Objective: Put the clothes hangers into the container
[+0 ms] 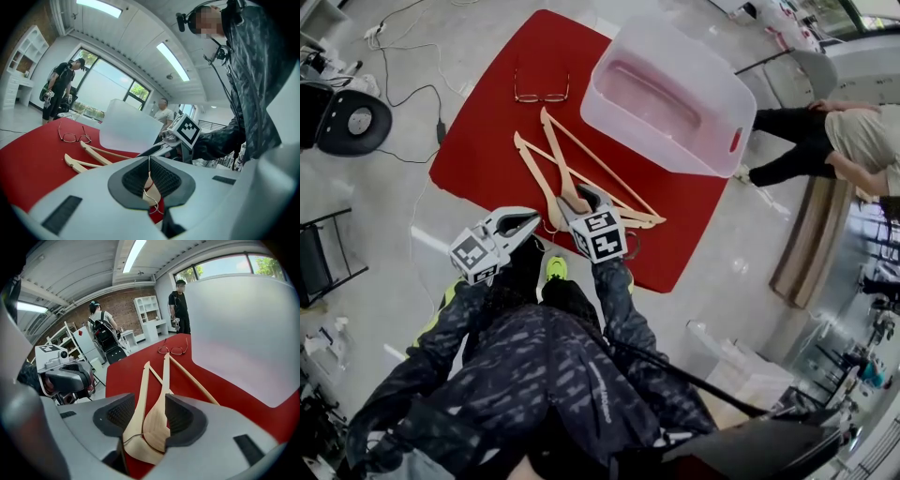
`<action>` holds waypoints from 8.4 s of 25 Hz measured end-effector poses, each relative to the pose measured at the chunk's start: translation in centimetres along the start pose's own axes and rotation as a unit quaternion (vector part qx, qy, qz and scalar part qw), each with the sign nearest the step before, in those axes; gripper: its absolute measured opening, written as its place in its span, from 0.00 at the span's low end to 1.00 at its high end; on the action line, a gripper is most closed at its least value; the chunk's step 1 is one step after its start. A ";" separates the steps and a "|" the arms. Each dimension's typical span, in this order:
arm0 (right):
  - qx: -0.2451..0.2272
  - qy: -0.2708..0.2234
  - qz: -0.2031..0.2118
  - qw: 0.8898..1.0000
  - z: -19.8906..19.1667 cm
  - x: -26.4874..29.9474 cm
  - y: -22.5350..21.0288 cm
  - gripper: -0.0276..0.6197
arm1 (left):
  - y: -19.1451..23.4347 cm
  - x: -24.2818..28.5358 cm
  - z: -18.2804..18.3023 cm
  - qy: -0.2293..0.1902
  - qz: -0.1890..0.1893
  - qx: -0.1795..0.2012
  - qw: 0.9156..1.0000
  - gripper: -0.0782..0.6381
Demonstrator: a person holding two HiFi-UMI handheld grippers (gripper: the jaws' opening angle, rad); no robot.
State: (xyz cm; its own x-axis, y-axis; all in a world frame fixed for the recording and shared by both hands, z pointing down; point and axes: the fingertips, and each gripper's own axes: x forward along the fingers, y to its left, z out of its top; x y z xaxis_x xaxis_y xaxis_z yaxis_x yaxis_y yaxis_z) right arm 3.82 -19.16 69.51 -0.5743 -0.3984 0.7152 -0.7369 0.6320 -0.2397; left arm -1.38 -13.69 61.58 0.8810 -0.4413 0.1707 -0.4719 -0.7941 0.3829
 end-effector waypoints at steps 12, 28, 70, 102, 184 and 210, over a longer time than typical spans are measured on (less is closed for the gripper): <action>0.009 0.041 -0.037 0.998 -0.3 3.6 -1.4 0.37 | 1.4 -0.8 -0.3 0.002 -0.010 -0.009 1.000 0.13; -0.008 0.085 -0.091 0.992 -1.0 4.9 -2.9 0.34 | 2.8 -1.5 -0.3 0.007 -0.008 -0.021 1.000 0.13; -0.047 -0.045 -0.174 0.983 2.1 -6.4 -1.4 0.20 | -4.0 -0.1 2.6 -0.015 -0.003 0.038 0.999 0.13; -0.195 -0.218 -0.240 0.926 12.3 -29.0 3.1 0.20 | -16.4 0.1 8.1 -0.073 0.016 0.122 0.990 0.13; -0.041 -0.006 -0.259 0.965 23.8 -9.1 -20.1 0.26 | 5.1 1.1 14.9 -0.035 0.000 0.071 0.997 0.13; -0.082 -0.122 -0.222 0.964 24.1 -16.7 -14.8 0.07 | 0.5 4.0 17.5 -0.045 -0.045 0.095 0.993 0.13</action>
State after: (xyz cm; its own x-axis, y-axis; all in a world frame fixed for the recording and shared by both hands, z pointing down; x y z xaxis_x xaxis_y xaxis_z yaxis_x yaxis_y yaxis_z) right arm 15.71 -37.84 45.24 -0.2975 -0.7854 0.5428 -0.8747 0.4521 0.1747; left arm 1.31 -23.16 46.55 0.9174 -0.3936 0.0594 -0.3969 -0.8928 0.2129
